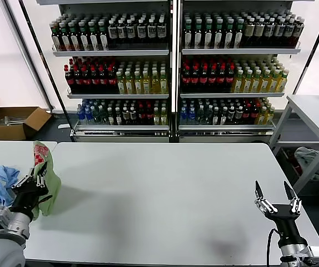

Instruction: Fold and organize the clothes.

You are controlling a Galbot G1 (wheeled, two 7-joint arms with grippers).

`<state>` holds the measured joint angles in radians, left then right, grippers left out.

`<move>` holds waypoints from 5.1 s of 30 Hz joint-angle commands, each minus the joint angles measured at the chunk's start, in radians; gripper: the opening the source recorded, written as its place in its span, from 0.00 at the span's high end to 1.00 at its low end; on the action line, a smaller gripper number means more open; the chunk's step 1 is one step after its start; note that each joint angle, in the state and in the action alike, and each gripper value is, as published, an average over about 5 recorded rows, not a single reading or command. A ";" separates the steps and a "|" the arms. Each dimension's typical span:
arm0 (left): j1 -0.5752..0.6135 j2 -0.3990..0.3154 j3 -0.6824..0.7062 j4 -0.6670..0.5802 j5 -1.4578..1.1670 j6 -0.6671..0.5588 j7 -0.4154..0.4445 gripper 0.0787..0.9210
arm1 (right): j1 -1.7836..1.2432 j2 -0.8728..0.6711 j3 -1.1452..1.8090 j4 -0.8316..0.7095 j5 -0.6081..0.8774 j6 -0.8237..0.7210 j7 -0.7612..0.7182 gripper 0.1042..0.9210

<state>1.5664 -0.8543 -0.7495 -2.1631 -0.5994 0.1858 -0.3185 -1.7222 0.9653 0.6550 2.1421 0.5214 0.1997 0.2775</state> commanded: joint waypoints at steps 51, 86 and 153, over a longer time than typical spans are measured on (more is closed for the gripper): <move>-0.037 -0.099 0.302 -0.154 0.453 0.132 -0.009 0.12 | 0.752 0.113 -0.844 -0.141 0.087 -0.574 0.104 0.12; -0.033 -0.136 0.337 -0.084 0.514 0.096 0.027 0.12 | 0.796 0.401 -0.846 -0.559 0.103 -0.478 0.072 0.22; 0.145 -0.089 0.403 -0.101 0.333 -0.214 -0.038 0.12 | -0.206 -0.039 0.176 0.186 -0.048 -0.226 0.017 0.13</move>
<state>1.6218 -0.9553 -0.3774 -2.3275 -0.1951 0.2271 -0.3404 -1.3972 0.9277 0.5285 2.0168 0.4433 -0.1891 0.1535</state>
